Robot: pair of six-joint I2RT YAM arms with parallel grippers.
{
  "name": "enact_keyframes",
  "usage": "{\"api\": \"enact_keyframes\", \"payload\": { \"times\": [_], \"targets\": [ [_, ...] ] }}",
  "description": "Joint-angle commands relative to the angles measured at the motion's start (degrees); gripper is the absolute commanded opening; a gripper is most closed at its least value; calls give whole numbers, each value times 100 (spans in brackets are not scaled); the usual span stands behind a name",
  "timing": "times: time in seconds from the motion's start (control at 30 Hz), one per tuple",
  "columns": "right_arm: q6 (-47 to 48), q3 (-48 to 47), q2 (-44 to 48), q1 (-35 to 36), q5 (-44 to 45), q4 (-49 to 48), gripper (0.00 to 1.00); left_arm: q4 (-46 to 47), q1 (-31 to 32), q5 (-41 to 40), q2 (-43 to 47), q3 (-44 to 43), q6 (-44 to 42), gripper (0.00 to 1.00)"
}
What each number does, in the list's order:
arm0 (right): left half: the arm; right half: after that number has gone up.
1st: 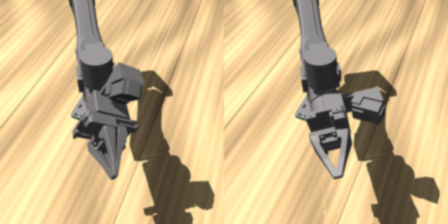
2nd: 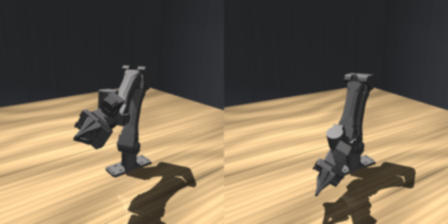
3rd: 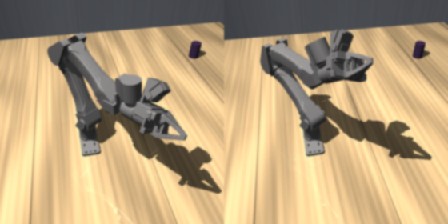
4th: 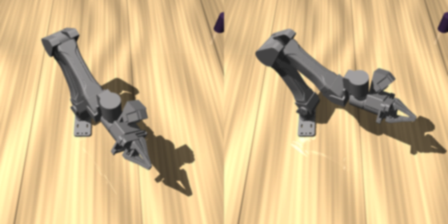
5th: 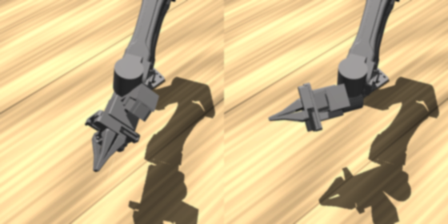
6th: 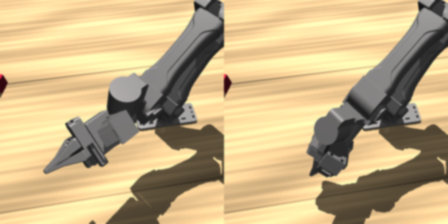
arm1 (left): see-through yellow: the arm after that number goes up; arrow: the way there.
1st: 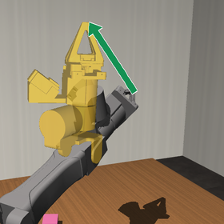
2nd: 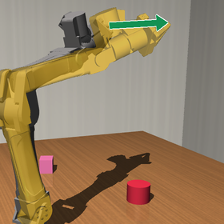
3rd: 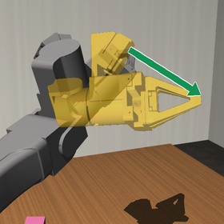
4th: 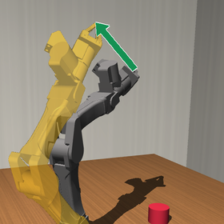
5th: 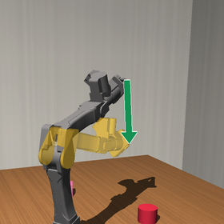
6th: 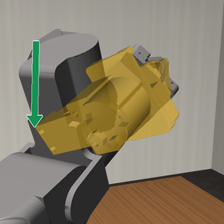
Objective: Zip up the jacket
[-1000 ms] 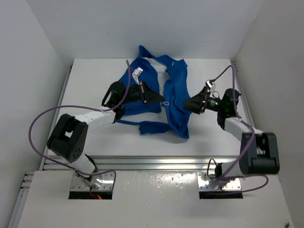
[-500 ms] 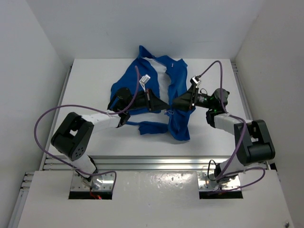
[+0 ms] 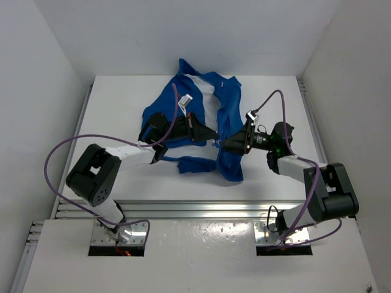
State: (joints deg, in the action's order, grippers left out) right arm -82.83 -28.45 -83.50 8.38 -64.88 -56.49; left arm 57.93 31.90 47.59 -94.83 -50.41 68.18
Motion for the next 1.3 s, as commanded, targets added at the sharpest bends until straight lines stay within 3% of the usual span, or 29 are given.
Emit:
{"api": "enact_keyframes", "payload": {
  "times": [0.0, 0.17, 0.33, 0.63, 0.73, 0.97, 1.03, 1.13, 1.17, 1.23, 1.27],
  "targets": [
    [101, -91, -7, 32, 107, -335, 69, 702, 97, 57, 8, -188, 134, 0],
    [-523, -65, -254, -64, 371, -880, 61, 983, 97, 57, -45, -135, 275, 0],
    [-875, -64, -377, -153, 582, -1215, 45, 983, 97, 57, -45, -83, 275, 0],
    [-1332, -301, -386, -249, 635, -1767, 40, 851, 97, 57, -45, -83, 161, 0],
    [-1517, -538, -404, -109, 311, -2252, 38, 711, 97, -4, -45, -83, 99, 0],
    [-1149, -592, 70, 629, -437, -2200, 29, 658, 97, -4, -168, -206, 99, 0],
    [-675, -400, 394, 682, -534, -1701, 29, 658, 97, -4, -168, -258, 47, 0],
    [274, -126, 930, 411, -429, -401, 40, 553, 97, -4, -168, -259, -24, 0],
    [676, -48, 1046, 332, -350, -76, 48, 553, 97, -4, -116, -259, -77, 0],
    [1615, -55, 1503, 59, -149, 1321, 58, 553, 97, -4, -115, -259, -77, 0],
    [1916, -125, 1617, -37, -61, 2282, 69, 553, 97, -4, -115, -259, -77, 0]
  ]
}}
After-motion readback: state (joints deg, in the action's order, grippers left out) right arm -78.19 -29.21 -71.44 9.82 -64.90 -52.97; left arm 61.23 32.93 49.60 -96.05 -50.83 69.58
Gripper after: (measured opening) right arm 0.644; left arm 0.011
